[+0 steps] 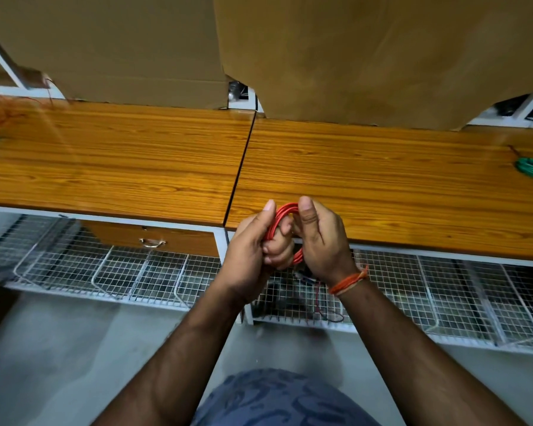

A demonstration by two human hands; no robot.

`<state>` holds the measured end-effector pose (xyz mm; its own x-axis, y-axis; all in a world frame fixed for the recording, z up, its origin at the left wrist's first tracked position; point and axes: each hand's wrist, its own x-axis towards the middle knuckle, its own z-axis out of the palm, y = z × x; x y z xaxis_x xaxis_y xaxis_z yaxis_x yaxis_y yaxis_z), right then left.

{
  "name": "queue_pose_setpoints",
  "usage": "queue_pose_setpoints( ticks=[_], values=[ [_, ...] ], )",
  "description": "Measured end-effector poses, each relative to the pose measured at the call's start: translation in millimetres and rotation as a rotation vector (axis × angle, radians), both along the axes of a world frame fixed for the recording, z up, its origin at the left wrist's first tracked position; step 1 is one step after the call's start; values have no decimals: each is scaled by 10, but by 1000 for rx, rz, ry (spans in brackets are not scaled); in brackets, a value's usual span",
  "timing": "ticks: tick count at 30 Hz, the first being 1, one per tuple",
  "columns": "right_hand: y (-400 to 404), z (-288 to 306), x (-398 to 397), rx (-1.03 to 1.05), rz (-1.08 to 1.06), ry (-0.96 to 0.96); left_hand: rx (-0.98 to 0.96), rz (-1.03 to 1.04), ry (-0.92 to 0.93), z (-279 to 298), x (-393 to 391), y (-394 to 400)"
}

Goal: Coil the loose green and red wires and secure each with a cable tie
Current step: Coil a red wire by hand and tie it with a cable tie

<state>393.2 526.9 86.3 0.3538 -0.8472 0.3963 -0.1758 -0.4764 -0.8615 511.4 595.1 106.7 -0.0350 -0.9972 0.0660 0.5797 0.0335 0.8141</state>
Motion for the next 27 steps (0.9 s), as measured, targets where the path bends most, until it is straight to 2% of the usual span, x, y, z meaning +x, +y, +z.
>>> queue_pose_setpoints(
  ticks=[4,11,15,20,22,25,27],
  values=[
    [-4,6,-36,-8,-5,86,74,78,11,-42,-36,-14],
    [49,-236,-274,34,134,285,206,255,186,-38,-17,-68],
    [122,-345,-451,-113,175,509,222,350,251,20,50,-101],
    [200,-309,-592,-296,208,678,201,409,257,24,17,-147],
    [217,-294,-656,-310,154,635,195,427,260,32,10,-164],
    [197,-279,-786,-156,-44,357,203,448,322,44,71,-176],
    [149,-269,-856,-131,-156,252,206,450,355,32,95,-168]
  ],
)
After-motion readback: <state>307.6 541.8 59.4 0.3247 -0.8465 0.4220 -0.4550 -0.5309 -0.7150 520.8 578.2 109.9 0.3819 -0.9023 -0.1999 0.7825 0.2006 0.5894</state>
